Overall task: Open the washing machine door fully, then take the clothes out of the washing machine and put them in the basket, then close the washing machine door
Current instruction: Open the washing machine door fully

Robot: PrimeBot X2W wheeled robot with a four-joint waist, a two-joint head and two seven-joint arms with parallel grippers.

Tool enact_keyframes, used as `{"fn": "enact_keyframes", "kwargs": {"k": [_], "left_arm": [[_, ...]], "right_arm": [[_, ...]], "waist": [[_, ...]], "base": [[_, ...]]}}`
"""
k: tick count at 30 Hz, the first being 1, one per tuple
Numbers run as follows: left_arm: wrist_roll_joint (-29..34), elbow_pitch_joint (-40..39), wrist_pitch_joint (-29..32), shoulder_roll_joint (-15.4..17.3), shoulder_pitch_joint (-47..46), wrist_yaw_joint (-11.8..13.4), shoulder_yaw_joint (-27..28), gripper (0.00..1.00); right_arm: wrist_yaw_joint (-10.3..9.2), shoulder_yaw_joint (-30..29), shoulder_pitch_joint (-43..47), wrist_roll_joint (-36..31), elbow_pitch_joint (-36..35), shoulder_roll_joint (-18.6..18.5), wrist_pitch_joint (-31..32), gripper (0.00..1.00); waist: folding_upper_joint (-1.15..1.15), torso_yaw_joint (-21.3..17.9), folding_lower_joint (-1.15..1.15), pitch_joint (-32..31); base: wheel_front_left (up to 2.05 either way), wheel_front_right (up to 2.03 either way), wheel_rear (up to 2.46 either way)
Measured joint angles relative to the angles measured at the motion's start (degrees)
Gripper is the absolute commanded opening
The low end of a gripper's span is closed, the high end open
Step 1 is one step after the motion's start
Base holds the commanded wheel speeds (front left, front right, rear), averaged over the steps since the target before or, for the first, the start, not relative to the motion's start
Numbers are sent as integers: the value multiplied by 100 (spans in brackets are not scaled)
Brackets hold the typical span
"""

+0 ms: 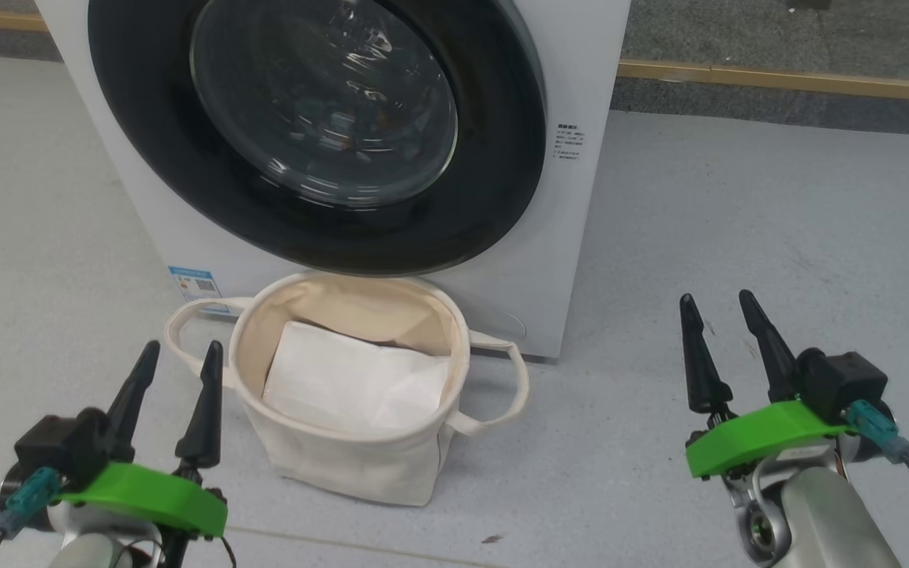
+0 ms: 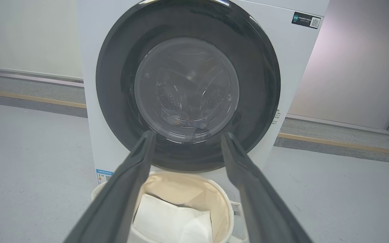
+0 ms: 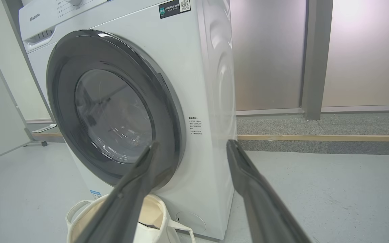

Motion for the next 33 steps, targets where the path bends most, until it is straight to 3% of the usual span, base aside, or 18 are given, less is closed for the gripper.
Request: {"fn": "enact_keyframes", "kwargs": {"k": [15, 16, 17, 18, 27, 30, 33], "left_arm": [[55, -3, -3, 59, 1, 55, -65, 100], [34, -13, -4, 59, 1, 54, -62, 100], [9, -27, -11, 59, 1, 49, -58, 100], [-7, -36, -34, 58, 1, 47, -58, 100], [-96, -323, -116, 15, 119, -53, 67, 100], [-49, -459, -148, -34, 118, -77, 99, 100], [-18, -549, -154, -125, 114, -134, 108, 100]], "right_arm": [[0, 40, -6, 711, 76, 0, 0, 100], [0, 25, -8, 806, 73, 0, 0, 91], [0, 5, -13, 959, 68, 0, 0, 17], [0, 1, -21, 1172, 78, -1, 0, 0], [0, -127, -566, 3297, 481, 2, 60, 0], [0, -486, -1022, 4489, 666, -52, 617, 0], [0, -687, -1541, 5188, 956, -301, 1252, 0]], "waist": [[0, -9, 0, 56], [0, -7, 0, 66], [0, -4, 0, 76], [0, 2, 0, 85], [0, 28, 0, 348], [0, 67, 0, 541], [0, 138, 0, 753]], "base": [[0, 0, 0], [0, 0, 0], [0, 0, 0], [0, 0, 0], [0, 0, 0], [0, 0, 0], [0, 0, 0]]}}
